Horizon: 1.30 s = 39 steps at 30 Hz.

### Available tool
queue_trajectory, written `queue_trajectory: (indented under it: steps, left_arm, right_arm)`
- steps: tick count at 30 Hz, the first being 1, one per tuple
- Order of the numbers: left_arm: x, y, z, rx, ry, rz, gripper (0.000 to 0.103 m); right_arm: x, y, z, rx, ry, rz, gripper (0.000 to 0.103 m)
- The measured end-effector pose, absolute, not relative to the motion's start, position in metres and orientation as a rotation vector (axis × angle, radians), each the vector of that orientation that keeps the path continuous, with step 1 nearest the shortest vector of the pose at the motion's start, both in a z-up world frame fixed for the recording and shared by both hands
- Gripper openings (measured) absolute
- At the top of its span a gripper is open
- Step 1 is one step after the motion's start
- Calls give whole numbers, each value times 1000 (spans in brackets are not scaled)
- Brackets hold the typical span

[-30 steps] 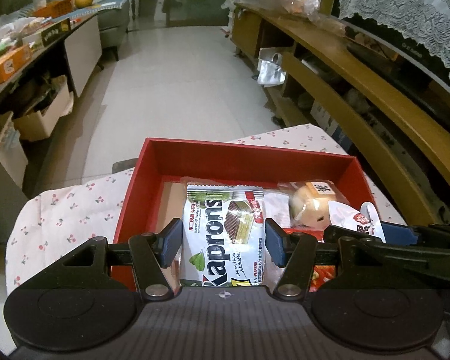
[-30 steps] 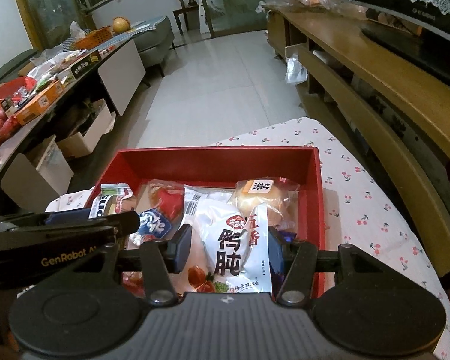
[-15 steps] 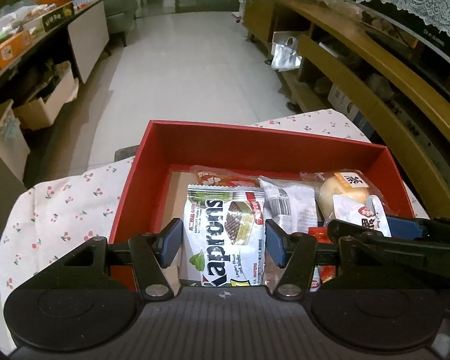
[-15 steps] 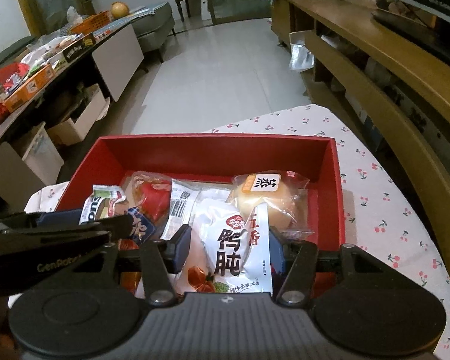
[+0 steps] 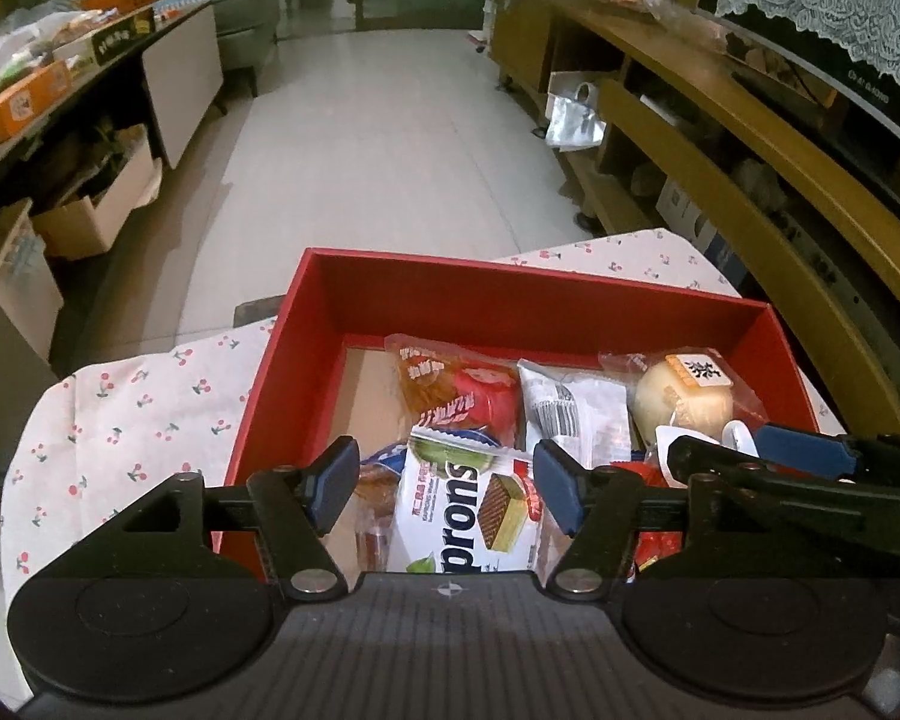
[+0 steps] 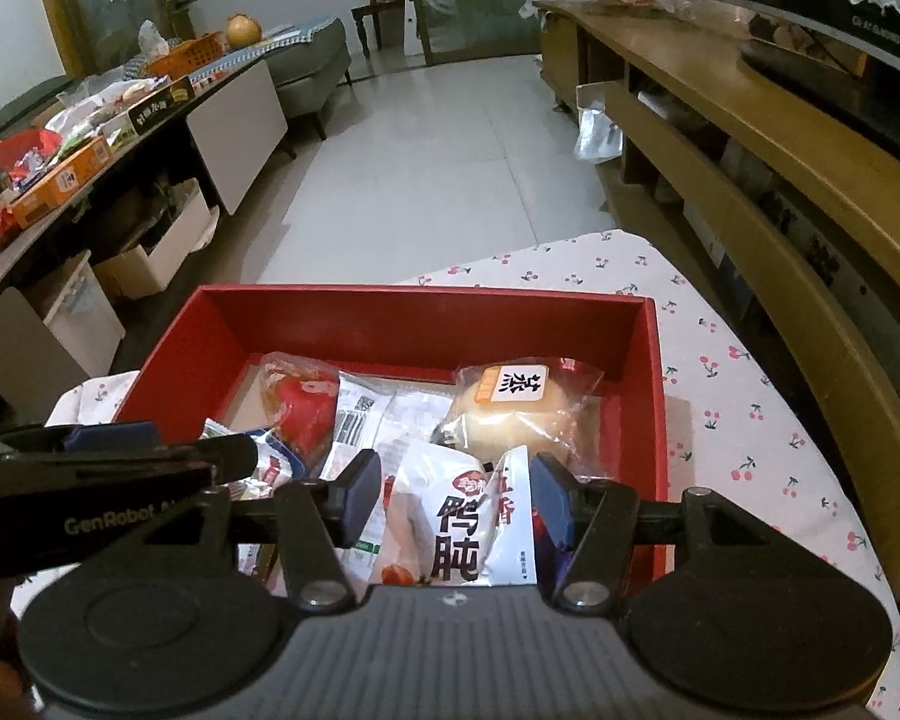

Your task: Organize snacks

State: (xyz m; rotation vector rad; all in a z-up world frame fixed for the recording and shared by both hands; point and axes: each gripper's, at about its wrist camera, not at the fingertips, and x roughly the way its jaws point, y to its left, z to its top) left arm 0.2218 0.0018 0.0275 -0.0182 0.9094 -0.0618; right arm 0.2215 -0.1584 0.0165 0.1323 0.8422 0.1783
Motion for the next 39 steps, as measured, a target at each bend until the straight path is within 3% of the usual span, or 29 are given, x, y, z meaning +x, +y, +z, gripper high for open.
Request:
queue_trajectory:
  steps: [39]
  left_arm:
    - [189, 22, 57, -82, 841, -60, 75]
  right_arm:
    - [183, -168, 36, 141, 809, 191, 68]
